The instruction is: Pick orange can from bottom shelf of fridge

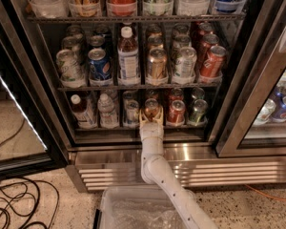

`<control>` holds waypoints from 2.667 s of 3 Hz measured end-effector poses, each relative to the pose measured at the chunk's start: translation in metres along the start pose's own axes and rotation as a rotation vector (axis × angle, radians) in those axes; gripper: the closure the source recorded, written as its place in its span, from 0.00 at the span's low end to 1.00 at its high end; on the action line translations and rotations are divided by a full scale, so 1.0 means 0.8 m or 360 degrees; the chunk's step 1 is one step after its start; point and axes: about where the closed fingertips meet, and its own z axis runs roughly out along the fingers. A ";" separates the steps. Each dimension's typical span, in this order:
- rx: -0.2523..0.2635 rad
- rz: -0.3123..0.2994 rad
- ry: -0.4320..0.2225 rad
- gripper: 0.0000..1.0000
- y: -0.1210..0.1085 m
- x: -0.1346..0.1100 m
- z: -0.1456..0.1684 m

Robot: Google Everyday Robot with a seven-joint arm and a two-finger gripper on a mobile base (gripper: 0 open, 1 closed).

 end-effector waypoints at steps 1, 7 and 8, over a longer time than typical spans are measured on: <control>0.0000 0.0003 -0.0002 0.99 -0.002 -0.002 0.000; -0.0646 0.0355 -0.0068 1.00 -0.095 -0.102 -0.125; -0.0699 0.0334 -0.0082 1.00 -0.156 -0.110 -0.099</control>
Offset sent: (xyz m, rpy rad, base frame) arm -0.0588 -0.0419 0.0396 0.1054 -0.1232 0.0179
